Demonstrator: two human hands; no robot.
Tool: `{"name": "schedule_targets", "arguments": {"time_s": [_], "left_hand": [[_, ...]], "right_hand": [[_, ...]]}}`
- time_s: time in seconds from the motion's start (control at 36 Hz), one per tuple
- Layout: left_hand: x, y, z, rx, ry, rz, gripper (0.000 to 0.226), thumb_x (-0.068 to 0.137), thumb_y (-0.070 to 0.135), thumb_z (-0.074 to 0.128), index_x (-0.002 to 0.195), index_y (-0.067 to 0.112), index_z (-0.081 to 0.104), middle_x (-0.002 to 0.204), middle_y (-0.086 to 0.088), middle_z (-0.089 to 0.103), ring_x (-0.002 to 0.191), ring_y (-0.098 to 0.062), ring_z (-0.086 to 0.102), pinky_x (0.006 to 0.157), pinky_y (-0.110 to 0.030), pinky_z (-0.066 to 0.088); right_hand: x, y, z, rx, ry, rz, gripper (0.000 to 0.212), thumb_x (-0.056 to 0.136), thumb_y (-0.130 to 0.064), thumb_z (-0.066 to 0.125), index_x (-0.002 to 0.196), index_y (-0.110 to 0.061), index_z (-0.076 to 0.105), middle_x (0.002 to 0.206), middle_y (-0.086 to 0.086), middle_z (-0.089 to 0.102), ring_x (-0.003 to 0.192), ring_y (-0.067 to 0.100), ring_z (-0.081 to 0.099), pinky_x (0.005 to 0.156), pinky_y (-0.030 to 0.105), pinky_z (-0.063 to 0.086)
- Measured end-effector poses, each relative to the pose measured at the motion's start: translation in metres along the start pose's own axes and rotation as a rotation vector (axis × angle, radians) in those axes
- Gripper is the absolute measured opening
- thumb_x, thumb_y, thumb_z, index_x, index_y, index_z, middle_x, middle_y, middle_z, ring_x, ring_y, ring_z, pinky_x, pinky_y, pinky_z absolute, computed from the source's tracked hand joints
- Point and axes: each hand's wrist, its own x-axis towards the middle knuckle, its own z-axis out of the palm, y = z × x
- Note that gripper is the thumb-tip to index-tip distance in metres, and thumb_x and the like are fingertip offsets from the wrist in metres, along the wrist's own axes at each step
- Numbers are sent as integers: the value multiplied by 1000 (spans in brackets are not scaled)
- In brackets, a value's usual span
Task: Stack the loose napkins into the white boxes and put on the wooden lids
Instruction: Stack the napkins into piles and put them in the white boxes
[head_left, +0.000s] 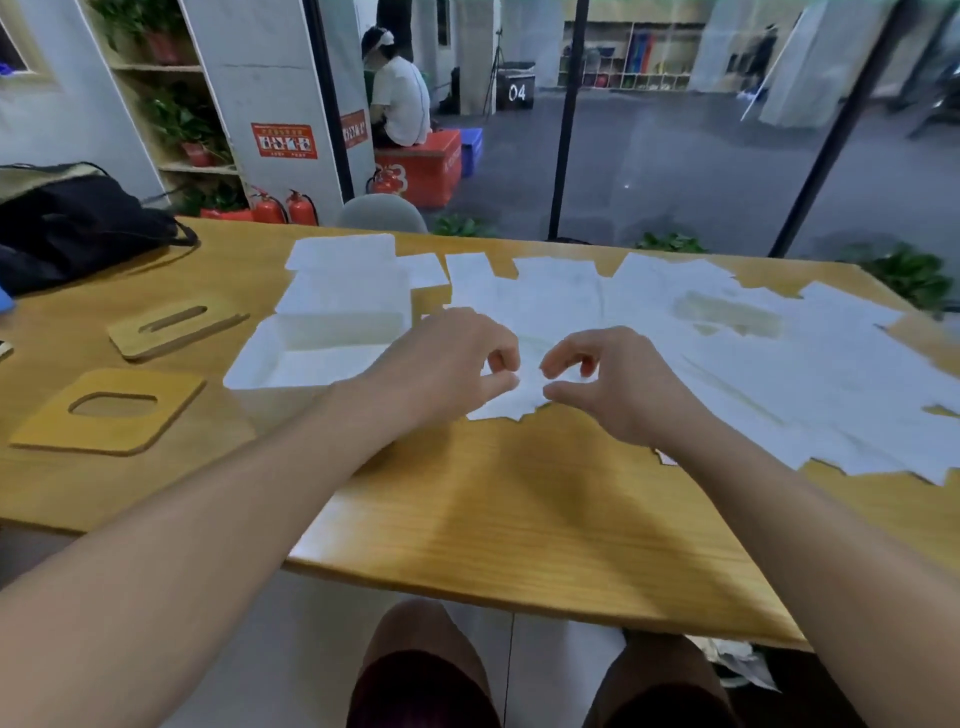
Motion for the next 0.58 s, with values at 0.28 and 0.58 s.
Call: {"name": "schedule_targets", "arguments": {"time_s": [0.28,0.58], "left_hand": [[34,-1,81,-119,-1,-110,9,103,40,68,100,35,75,91,25,67,99,-3,55,76,-26,37],[95,-8,99,-148,152,-204,22,102,29,69,123,27,75,116,10,68,112,-14,56,92,-33,50]], "right_hand": [[-12,62,-8,67,100,112,15,90,-24,83,96,-36,77,96,-24,74,90,0,62,74,17,44],[53,86,6,-260,220,-5,16,94,-33,76,109,-29,77,111,-11,72,103,16,62,99,38,36]]}}
